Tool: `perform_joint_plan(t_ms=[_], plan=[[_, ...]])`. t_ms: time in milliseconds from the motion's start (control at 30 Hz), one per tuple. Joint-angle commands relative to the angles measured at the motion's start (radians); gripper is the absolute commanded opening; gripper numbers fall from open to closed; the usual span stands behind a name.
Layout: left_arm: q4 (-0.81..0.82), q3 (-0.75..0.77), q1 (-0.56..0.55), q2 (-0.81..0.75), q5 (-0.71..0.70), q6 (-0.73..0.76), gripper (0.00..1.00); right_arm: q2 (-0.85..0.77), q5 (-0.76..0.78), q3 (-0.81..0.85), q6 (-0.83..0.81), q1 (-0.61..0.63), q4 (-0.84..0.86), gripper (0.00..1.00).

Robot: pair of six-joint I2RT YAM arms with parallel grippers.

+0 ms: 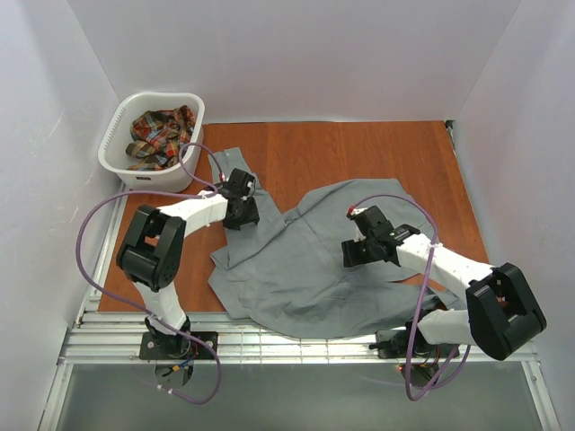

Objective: Fold and stack the long sleeve shirts
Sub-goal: Flatten the shirt out

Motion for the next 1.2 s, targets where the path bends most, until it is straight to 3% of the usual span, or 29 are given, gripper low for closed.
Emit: perform_joint_plan(t_ms=[0, 233, 400, 700, 767, 933, 1067, 1167], plan=[[0.027, 0.058, 0.012, 0.06, -0.071, 0.0, 0.56, -0.005, 0.015, -0.015, 0.009, 0.004, -0.047, 0.67], [-0.005, 0.245, 0.117, 0.263, -0.114, 0.04, 0.56, 0.025, -0.096, -0.059, 0.029, 0.009, -0.146, 0.68], [-0.088, 0.552, 0.157, 0.47, -0.199, 0.086, 0.55, 0.007, -0.164, -0.081, 0.066, 0.042, -0.186, 0.68], [-0.182, 1.125, 0.177, 0.762, -0.233, 0.131, 0.58, 0.021, -0.256, -0.067, 0.072, 0.113, -0.217, 0.68], [-0.103, 1.112, 0.177, 0.733, -0.207, 0.155, 0.66, -0.005, -0.265, -0.02, 0.066, 0.114, -0.211, 0.68], [0.068, 0.809, 0.17, 0.438, -0.139, 0.169, 0.78, -0.024, -0.141, 0.164, 0.014, 0.029, -0.214, 0.66], [0.042, 0.586, 0.135, 0.208, -0.073, 0.175, 0.83, 0.021, -0.149, 0.305, -0.055, -0.245, -0.171, 0.65], [0.008, 0.393, 0.065, 0.043, -0.045, 0.172, 0.83, 0.076, -0.169, 0.361, -0.074, -0.38, -0.107, 0.64]])
